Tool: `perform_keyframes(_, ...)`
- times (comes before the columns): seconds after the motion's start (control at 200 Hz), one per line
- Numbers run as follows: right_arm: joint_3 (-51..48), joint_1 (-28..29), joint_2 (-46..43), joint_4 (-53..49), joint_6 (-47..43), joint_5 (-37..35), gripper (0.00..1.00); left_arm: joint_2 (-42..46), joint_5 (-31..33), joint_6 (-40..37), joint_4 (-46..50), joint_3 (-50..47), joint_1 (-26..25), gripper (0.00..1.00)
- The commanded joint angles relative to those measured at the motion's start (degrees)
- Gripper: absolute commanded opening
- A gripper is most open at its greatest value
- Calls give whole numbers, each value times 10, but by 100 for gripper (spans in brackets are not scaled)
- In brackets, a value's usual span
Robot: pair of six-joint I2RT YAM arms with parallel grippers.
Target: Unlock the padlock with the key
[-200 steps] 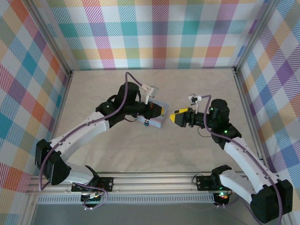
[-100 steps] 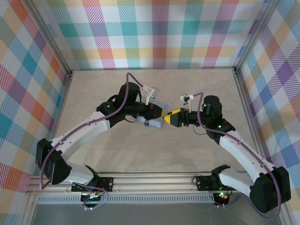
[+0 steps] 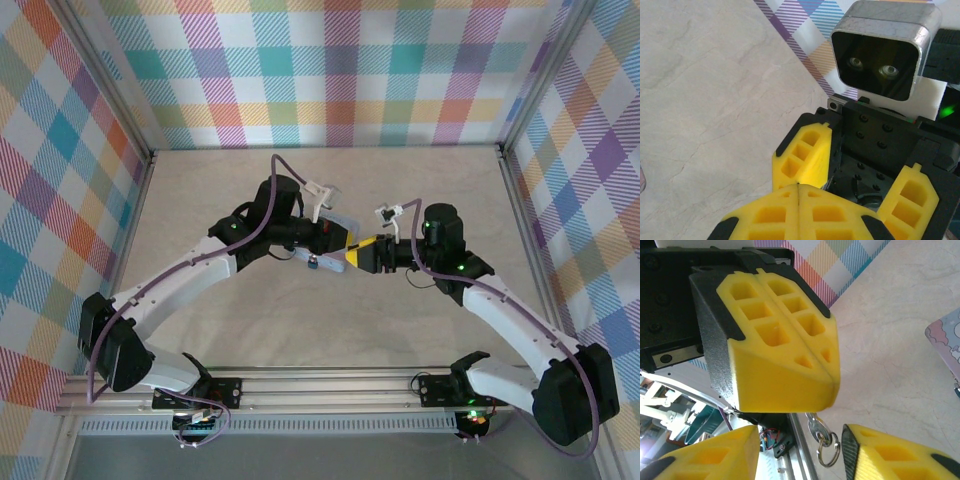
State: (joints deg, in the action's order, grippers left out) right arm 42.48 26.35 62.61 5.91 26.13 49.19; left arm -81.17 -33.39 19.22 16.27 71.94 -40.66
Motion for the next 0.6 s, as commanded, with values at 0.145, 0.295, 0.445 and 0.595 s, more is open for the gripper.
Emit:
perform_keyframes(0.145, 23, 8, 0, -6, -23, 9, 37, -3, 4, 8, -18, 6, 6, 0)
perform_keyframes(0.295, 21, 8, -12, -23, -30, -4, 34, -2, 6, 8, -17, 6, 8, 0)
perform_keyframes(0.445, 15, 8, -27, -32, -36, -19, 32, 0, 7, 7, -17, 3, 9, 0)
perform_keyframes(0.595, 12, 8, -33, -32, -35, -24, 28, 0, 6, 6, -18, 1, 9, 0)
